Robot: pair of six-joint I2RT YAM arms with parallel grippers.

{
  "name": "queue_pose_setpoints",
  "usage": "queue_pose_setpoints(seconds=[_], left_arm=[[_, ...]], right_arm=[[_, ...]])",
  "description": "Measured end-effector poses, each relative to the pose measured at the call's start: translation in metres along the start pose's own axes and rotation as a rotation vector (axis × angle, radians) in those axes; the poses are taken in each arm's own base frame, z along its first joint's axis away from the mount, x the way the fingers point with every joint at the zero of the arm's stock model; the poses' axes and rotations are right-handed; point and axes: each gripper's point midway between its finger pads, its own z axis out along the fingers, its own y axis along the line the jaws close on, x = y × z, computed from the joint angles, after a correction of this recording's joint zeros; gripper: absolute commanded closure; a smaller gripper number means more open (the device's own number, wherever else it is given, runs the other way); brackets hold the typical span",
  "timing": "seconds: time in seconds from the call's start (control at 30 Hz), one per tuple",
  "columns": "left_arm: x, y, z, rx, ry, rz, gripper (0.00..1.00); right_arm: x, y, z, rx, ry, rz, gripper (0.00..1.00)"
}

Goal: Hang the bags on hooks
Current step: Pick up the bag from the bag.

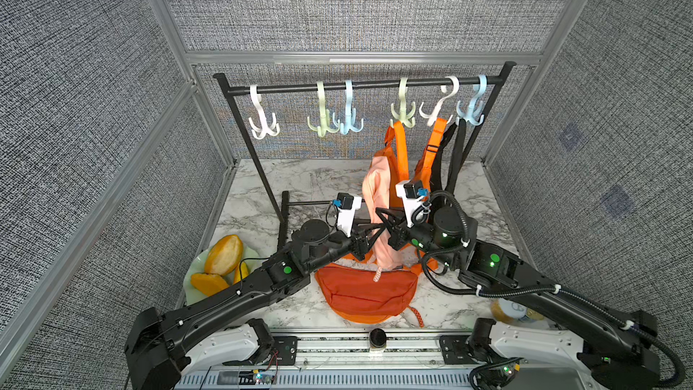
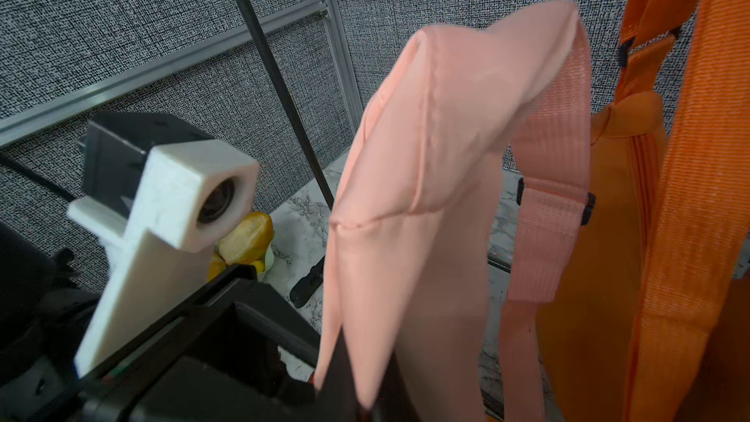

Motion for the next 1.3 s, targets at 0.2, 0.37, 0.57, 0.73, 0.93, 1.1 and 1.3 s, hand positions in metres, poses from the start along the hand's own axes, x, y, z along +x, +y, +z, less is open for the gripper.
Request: queue_pose_setpoints(seconds=[0.2, 0.37, 0.57, 0.73, 0.93, 1.1, 1.3], left_arm=[[0.001, -0.002, -0.018, 0.000, 0.009, 0.034, 0.95], [-0.012, -0.022, -0.048, 0.062, 0.012, 0.105, 0.98], [-0.033, -0.053, -0.081, 0.148, 0.023, 0.196, 1.00], [-0.036, -0.070, -0.098, 0.204, 0.058, 0.239, 1.00], [-0.038, -0.078, -0.108, 0.231, 0.073, 0.262, 1.00], [-0.041, -0.084, -0.113, 0.261, 0.066, 0.280, 1.00], [-0.043, -0.090, -0.119, 0.287, 0.056, 0.285, 1.00]], right_arm=[[-0.017, 0.002, -0.015, -0.016, -0.044, -0.014, 0.45], [-0.035, 0.000, -0.045, -0.029, -0.108, -0.040, 0.34], [-0.041, -0.019, -0.072, 0.045, -0.157, -0.080, 0.28], [-0.037, -0.039, -0.082, 0.126, -0.162, -0.106, 0.22], [-0.012, -0.056, -0.081, 0.169, -0.109, -0.125, 0.17], [0.025, -0.078, -0.068, 0.182, -0.016, -0.125, 0.15], [0.054, -0.091, -0.058, 0.096, 0.072, -0.064, 0.15]])
